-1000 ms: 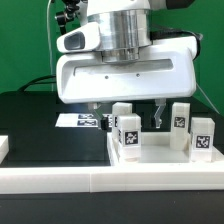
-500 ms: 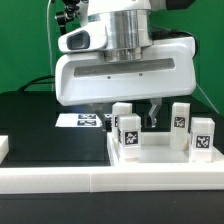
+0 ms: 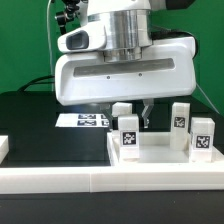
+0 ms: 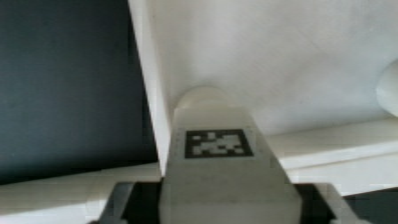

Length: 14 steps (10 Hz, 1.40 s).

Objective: Assemble square table

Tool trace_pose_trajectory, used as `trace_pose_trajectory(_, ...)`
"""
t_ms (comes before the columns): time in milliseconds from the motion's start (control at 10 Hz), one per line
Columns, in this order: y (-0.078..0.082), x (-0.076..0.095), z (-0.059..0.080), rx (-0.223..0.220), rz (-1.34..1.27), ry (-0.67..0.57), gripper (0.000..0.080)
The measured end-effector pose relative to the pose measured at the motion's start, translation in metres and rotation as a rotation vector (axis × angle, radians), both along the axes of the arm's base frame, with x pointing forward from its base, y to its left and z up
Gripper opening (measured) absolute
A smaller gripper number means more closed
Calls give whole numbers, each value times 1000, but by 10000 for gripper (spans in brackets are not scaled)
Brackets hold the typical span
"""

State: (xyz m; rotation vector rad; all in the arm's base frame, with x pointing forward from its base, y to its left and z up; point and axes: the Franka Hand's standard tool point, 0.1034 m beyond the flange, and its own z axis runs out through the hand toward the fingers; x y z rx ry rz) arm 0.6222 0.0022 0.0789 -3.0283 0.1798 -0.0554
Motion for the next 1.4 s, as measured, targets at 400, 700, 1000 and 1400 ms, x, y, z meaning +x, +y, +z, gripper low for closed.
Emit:
trace_pose_trajectory(400,-1,0,-1,41,-371,19,290)
trace_pose_trajectory(700,0,-1,-1,58,-701,49,290)
trace_pose_trajectory(1000,3,0,-1,67,-956,98,290)
trace_pose_trajectory(1400,3,1,-1,95,-1245,135,290)
